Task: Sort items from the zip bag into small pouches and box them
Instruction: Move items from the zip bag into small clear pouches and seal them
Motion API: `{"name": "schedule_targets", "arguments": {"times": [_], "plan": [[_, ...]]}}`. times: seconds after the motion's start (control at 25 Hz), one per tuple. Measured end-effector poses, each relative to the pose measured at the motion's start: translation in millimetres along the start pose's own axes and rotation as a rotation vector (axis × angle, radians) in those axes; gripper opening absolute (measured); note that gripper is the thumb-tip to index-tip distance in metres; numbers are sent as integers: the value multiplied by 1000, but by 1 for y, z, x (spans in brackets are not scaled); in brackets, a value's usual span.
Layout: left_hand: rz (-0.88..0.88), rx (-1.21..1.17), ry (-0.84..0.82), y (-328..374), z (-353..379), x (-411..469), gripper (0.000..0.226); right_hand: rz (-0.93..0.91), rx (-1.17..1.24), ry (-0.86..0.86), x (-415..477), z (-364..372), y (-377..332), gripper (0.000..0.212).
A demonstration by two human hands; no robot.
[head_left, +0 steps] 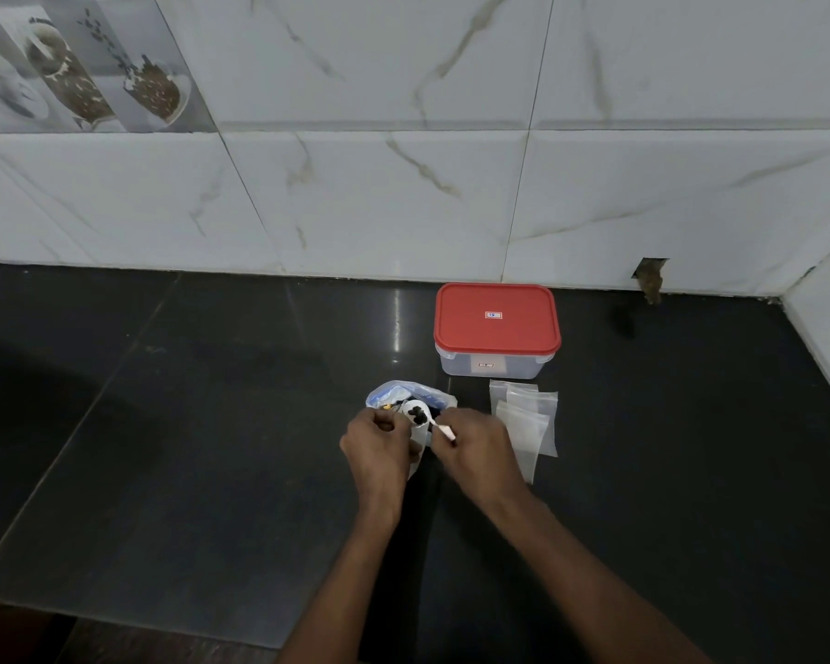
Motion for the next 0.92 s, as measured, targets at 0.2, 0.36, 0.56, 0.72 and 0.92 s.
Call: {"name": "schedule_targets", "arguments": {"times": [0.2,0.36,0.56,0.72,0.92], "plan": [[-49,-68,23,-5,0,-5,9,-369,-202,47,-25,12,25,23],[-77,-79,30,-6,1,-5,11,-481,-195,159,-32,12,32,22],[-75,-57,38,-9,3,-4,14,-535,-217,231,-30,14,32,20],[-96,-74,29,-8,1,-4,13,-318,-26,247,-24,14,27,15],[-113,-94,50,-8,-7,-10,12,605,708,114,2,13,18,10]]}}
Point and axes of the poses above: each hand's wrist, its own x-axis towards the middle knuckle, its own z-axis out of the palm, y = z × x, the point moved 1 cm from there along x, towards the middle knuckle, and after that the axes turned 5 degrees about -z, right-handed, at the moved point
